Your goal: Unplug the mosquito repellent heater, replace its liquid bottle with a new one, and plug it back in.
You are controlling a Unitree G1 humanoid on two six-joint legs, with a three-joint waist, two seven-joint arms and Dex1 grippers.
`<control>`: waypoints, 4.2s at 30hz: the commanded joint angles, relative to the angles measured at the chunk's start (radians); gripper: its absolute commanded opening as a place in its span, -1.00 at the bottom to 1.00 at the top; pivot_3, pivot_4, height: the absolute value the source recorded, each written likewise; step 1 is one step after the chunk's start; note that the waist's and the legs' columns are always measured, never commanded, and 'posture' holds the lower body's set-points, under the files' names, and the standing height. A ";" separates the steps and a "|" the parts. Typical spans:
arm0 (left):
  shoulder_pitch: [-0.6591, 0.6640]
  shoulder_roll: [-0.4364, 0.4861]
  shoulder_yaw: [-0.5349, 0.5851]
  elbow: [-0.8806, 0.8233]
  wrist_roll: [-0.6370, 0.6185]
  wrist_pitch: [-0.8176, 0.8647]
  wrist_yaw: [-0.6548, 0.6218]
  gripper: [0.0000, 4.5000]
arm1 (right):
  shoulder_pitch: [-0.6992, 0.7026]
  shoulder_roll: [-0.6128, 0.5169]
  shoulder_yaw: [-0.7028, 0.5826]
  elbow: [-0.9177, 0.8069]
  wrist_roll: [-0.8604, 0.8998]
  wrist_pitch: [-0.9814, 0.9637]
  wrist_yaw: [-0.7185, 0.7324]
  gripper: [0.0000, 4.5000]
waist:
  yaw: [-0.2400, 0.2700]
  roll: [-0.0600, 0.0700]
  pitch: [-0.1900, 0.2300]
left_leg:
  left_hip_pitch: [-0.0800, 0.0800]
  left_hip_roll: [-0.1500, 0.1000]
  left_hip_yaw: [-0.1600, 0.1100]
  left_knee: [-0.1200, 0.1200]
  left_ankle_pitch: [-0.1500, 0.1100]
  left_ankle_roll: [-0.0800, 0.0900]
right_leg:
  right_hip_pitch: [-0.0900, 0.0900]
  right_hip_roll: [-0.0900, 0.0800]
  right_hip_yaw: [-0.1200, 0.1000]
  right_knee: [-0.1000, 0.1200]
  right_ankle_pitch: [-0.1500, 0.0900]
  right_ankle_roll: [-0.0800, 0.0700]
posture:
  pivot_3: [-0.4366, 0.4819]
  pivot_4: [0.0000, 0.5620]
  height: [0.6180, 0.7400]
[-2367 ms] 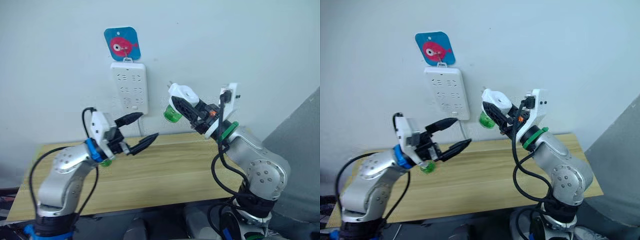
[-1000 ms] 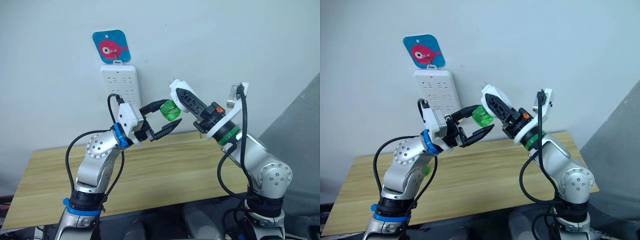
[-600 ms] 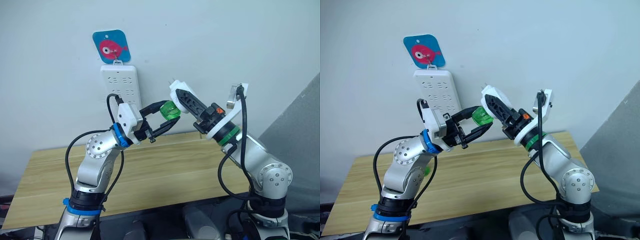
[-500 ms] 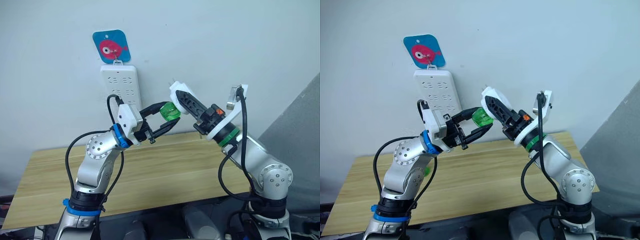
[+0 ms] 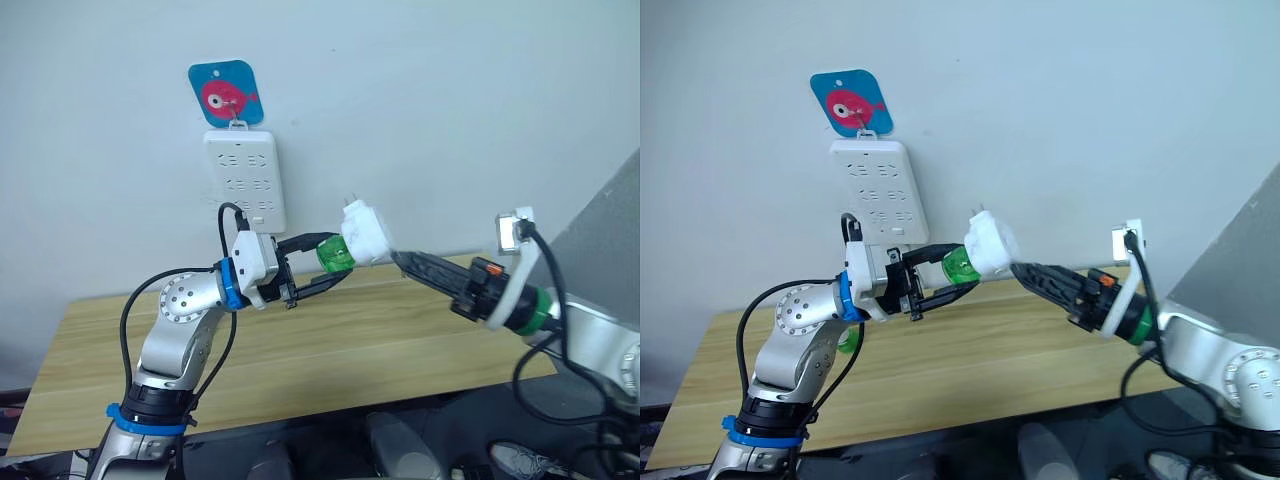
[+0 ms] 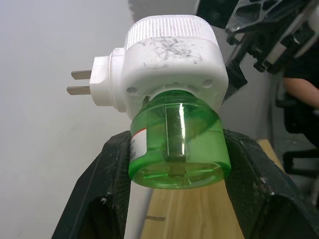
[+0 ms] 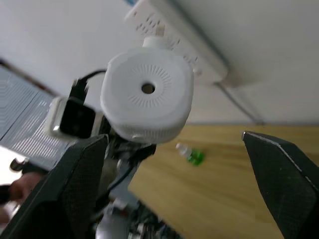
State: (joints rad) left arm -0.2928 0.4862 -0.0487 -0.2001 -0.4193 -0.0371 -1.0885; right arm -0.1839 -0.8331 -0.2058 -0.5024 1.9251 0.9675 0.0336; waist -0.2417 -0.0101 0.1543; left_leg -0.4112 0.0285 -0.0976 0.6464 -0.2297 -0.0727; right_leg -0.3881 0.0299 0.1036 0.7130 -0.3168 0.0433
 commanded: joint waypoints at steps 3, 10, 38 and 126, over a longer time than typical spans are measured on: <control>0.042 0.053 -0.010 0.009 -0.012 -0.093 -0.127 -0.01 | -0.034 -0.139 -0.005 0.070 0.000 0.129 0.246 1.00 | 0.001 0.000 0.000 | 0.002 0.001 0.001 -0.001 0.000 0.000 | 0.001 0.002 0.001 0.000 -0.001 -0.001 | -0.60 -0.65 0.50; 0.096 0.081 -0.026 -0.006 0.006 -0.169 -0.177 -0.01 | -0.145 -0.124 0.156 0.110 -0.115 0.171 0.254 1.00 | 0.015 -0.001 0.001 | 0.002 0.002 0.002 -0.001 0.000 0.000 | 0.000 0.002 0.002 0.000 -0.001 -0.001 | -0.52 -0.57 0.50; 0.093 0.087 -0.057 0.014 0.062 -0.241 -0.166 -0.01 | -0.310 -0.001 0.369 0.201 -0.051 0.219 0.126 1.00 | 0.048 -0.002 0.003 | 0.002 0.002 0.002 -0.001 0.000 0.000 | 0.000 0.002 0.003 -0.001 -0.001 -0.001 | -0.49 -0.53 0.50; -0.181 0.336 -0.119 -0.033 -0.314 0.704 -0.154 0.01 | -0.295 0.066 0.268 0.162 -0.279 0.238 0.362 0.34 | 0.048 -0.005 0.010 | -0.002 0.002 -0.004 -0.001 0.000 0.000 | -0.001 0.003 -0.003 -0.002 -0.004 -0.003 | -0.47 -0.54 0.50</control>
State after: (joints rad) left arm -0.4213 0.7788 -0.1935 -0.2640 -0.6249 0.4233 -1.2417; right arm -0.4611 -0.7381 0.0937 -0.2929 1.6711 1.1867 0.3228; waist -0.1939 -0.0149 0.1640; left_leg -0.4135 0.0304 -0.1021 0.6457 -0.2301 -0.0724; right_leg -0.3895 0.0326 0.0998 0.7115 -0.3208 0.0398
